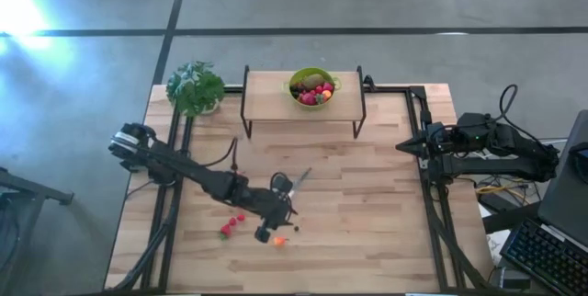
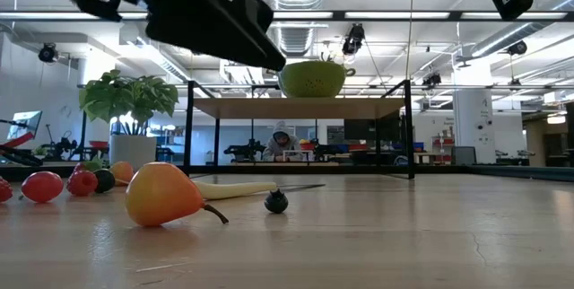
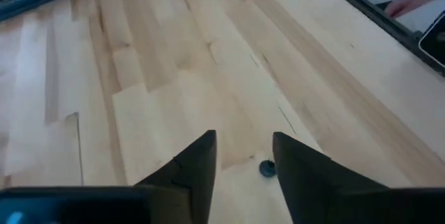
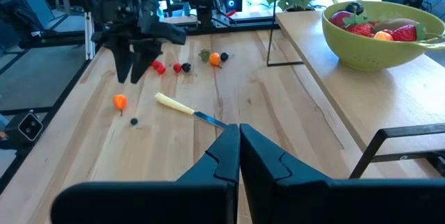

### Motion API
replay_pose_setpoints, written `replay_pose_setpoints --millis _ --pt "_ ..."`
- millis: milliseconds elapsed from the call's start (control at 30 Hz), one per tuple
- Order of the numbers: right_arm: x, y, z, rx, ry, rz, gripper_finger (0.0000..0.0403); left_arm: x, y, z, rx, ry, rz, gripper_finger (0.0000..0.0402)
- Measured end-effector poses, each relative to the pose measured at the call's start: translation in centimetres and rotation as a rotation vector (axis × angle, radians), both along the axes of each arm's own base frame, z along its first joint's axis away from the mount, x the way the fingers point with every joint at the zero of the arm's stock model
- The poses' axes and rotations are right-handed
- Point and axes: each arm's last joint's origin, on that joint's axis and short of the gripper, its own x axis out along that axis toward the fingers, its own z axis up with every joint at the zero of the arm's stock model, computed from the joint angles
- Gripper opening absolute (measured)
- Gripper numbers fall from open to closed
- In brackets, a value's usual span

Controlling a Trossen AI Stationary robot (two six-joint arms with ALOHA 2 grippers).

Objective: Pick & Place Fruit
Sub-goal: Put the blueberry into the strainer bowl

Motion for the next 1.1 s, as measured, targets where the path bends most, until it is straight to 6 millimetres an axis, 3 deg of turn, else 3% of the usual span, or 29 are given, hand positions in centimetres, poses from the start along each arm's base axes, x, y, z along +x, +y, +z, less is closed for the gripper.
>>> replay_pose_setpoints --millis 300,533,1100 --pt "0.0 0.0 0.0 0.0 0.0 0.0 0.0008 0.1 -0.2 -2.1 0.014 0.034 -0.006 0.0225" --pt "0.0 0.0 0.0 0.0 -0.001 0.0 0.0008 0.5 -0.7 -4.5 0.048 0.096 -0.032 0.0229" --pt "0.0 0.0 0.0 0.0 0.0 0.0 0.0008 2.4 -1.7 -7.2 0.041 0.137 -0.065 0.023"
